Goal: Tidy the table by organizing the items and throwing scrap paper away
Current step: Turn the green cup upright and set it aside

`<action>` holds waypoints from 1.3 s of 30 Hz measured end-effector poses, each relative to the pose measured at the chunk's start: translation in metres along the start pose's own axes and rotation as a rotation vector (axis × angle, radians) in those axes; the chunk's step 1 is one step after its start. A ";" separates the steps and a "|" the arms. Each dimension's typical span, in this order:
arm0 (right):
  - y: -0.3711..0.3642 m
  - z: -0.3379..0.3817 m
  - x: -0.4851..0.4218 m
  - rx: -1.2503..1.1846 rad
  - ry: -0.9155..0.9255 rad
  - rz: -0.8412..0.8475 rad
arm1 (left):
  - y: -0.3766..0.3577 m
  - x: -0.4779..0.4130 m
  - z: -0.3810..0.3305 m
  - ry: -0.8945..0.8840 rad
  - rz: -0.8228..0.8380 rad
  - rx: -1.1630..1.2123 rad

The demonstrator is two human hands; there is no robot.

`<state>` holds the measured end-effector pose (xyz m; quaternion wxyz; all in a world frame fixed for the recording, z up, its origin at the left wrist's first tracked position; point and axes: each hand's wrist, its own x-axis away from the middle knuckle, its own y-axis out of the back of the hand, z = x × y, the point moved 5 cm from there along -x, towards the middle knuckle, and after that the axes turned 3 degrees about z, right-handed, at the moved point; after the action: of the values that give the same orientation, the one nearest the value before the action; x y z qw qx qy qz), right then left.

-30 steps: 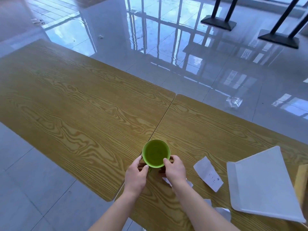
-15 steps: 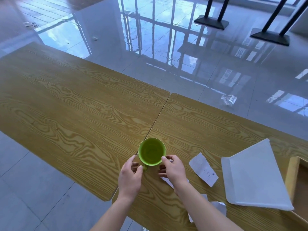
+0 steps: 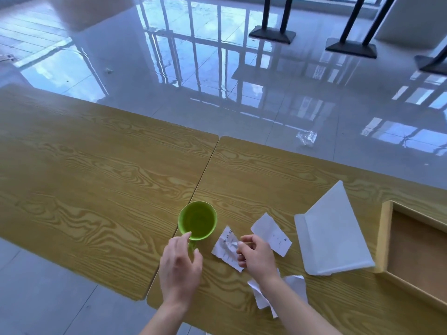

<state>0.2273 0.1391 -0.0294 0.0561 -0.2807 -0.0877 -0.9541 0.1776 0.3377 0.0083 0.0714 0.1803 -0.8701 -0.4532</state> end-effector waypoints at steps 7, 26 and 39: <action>0.022 -0.012 0.006 0.022 -0.009 -0.014 | -0.007 -0.009 0.020 0.196 0.056 -0.025; 0.038 -0.027 0.007 0.027 -0.040 -0.015 | -0.012 -0.018 0.041 0.362 0.029 0.120; 0.043 -0.025 0.006 0.047 -0.054 -0.034 | -0.009 -0.017 0.040 0.316 0.057 0.114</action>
<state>0.2159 0.0921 -0.0412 0.0442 -0.3036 -0.1163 -0.9446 0.1841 0.3695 -0.0217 0.2099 0.2282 -0.8770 -0.3671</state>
